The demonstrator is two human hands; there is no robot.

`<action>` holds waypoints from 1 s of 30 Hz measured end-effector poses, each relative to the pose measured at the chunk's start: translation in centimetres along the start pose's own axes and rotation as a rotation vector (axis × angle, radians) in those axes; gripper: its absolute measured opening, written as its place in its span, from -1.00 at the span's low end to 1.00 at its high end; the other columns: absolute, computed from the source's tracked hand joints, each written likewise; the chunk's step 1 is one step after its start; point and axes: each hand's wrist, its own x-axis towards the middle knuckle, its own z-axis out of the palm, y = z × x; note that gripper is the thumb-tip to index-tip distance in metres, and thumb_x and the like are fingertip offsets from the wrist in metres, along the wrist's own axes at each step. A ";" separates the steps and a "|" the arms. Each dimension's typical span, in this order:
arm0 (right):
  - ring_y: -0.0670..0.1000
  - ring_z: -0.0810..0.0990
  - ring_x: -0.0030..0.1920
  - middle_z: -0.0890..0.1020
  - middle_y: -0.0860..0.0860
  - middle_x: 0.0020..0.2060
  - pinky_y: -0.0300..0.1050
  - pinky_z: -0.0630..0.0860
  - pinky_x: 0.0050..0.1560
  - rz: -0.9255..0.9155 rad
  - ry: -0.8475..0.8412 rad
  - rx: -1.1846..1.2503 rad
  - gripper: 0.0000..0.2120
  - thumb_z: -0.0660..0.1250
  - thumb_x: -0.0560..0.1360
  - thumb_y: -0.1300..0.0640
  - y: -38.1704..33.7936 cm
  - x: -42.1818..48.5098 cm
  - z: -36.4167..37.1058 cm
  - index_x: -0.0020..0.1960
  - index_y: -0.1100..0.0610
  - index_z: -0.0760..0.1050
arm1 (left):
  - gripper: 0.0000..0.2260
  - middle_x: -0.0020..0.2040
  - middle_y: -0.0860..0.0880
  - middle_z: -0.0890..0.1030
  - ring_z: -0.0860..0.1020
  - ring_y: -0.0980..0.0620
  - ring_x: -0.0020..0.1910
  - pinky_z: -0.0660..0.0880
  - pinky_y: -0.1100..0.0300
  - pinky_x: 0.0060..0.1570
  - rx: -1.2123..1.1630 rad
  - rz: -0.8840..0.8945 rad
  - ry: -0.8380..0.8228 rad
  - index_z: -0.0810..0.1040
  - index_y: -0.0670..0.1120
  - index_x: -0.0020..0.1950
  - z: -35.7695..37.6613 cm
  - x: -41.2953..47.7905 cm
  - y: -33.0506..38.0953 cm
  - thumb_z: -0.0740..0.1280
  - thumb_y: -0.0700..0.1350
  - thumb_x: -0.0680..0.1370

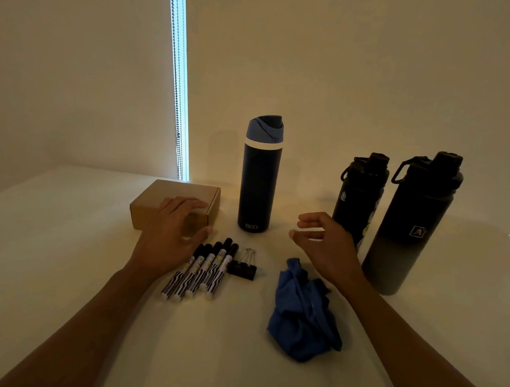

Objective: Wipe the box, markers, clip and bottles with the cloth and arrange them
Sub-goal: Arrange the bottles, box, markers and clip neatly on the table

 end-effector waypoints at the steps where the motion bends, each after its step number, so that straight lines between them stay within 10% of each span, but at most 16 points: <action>1: -0.19 0.67 -0.01 0.67 -0.17 0.05 -0.34 0.57 -0.11 -0.005 0.004 0.003 -0.71 0.55 0.48 0.02 0.1 -0.5 -0.5 0.16 -0.05 0.58 | -0.60 0.34 0.05 0.56 0.44 0.03 0.37 0.37 0.09 0.34 -0.006 -0.008 0.000 0.57 0.03 0.35 -0.1 -0.1 0.2 0.49 0.10 0.56; 14: -0.23 0.65 -0.09 0.68 -0.25 -0.11 -0.41 0.56 -0.08 -0.202 0.244 -0.136 -0.79 0.49 0.54 0.06 -0.4 -8.1 -7.4 0.16 -0.07 0.60 | -0.61 0.21 0.44 0.43 0.39 0.55 0.16 0.31 0.53 0.02 -0.230 -0.076 -0.102 0.50 0.23 0.39 0.7 -0.7 7.3 0.44 0.18 0.58; 22: -0.13 0.65 -0.07 0.63 -0.11 -0.03 -0.24 0.63 -0.18 -0.105 0.544 -0.062 -0.55 0.58 0.42 -0.10 2.2 -9.4 -12.7 0.19 0.00 0.48 | -0.65 0.11 0.20 0.67 0.61 0.32 0.09 0.54 0.45 0.08 -0.504 -0.070 -0.205 0.61 0.07 0.28 4.3 1.7 15.7 0.54 0.06 0.53; 30: -0.07 0.56 0.23 0.52 -0.11 0.35 -0.08 0.62 0.15 0.095 0.383 -0.019 -0.14 0.61 0.32 -0.24 5.0 -7.9 -13.3 0.49 -0.07 0.32 | -0.47 0.23 0.15 0.61 0.58 0.26 0.14 0.49 0.55 -0.07 -0.521 -0.171 -0.236 0.51 0.01 0.40 9.7 3.4 19.7 0.58 0.09 0.49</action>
